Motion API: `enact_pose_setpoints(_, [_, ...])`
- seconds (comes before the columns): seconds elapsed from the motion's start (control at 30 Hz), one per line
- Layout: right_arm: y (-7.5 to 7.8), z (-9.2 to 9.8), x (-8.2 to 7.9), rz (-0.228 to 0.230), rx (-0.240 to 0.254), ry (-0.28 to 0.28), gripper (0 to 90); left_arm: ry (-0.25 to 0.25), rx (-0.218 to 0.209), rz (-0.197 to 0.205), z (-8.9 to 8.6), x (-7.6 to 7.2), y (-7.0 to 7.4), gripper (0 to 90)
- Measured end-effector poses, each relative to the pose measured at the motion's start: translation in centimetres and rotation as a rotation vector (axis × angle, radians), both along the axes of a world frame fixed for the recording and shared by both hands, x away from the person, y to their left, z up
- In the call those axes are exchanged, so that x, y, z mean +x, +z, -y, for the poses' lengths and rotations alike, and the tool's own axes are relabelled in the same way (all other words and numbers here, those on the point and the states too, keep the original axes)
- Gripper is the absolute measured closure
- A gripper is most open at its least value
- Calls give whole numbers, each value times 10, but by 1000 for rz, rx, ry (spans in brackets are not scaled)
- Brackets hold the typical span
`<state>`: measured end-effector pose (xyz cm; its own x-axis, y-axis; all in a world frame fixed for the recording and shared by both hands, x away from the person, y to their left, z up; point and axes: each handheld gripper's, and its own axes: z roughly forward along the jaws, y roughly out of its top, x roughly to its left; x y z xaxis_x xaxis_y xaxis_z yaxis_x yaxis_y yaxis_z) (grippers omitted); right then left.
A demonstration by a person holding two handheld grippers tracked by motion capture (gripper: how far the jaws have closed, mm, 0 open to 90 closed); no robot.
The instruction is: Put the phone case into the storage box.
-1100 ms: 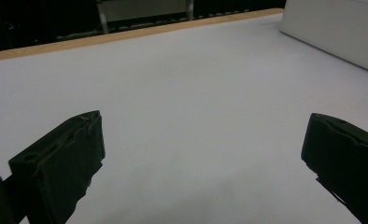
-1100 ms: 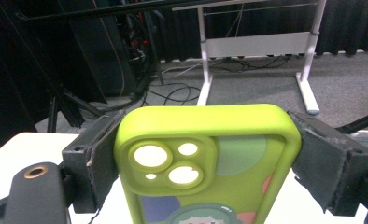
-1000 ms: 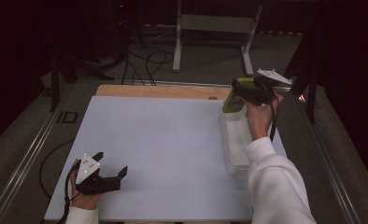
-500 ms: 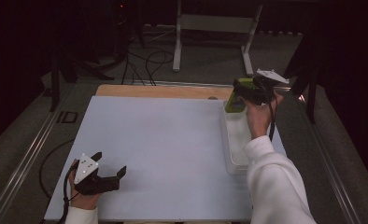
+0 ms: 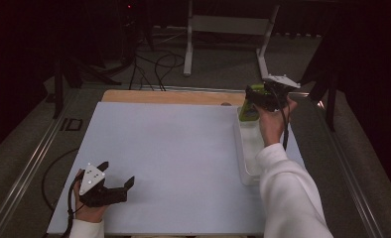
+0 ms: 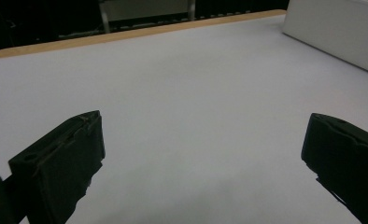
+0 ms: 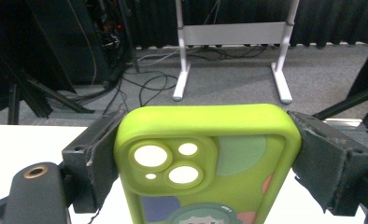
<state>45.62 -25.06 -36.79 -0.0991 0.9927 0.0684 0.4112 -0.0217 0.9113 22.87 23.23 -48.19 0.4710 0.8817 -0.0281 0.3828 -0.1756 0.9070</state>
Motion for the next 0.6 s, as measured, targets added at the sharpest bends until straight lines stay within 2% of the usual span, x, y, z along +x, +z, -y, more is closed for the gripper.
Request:
enact_pose_setpoints(0.3, [-8,-4,6,-20,-34,-8,158,-4,-2,-1,0,0,0,1])
enact_pose_setpoints(0.6, [-16,-1,10,-40,-32,-26,158,-6,-5,-3,0,0,0,1])
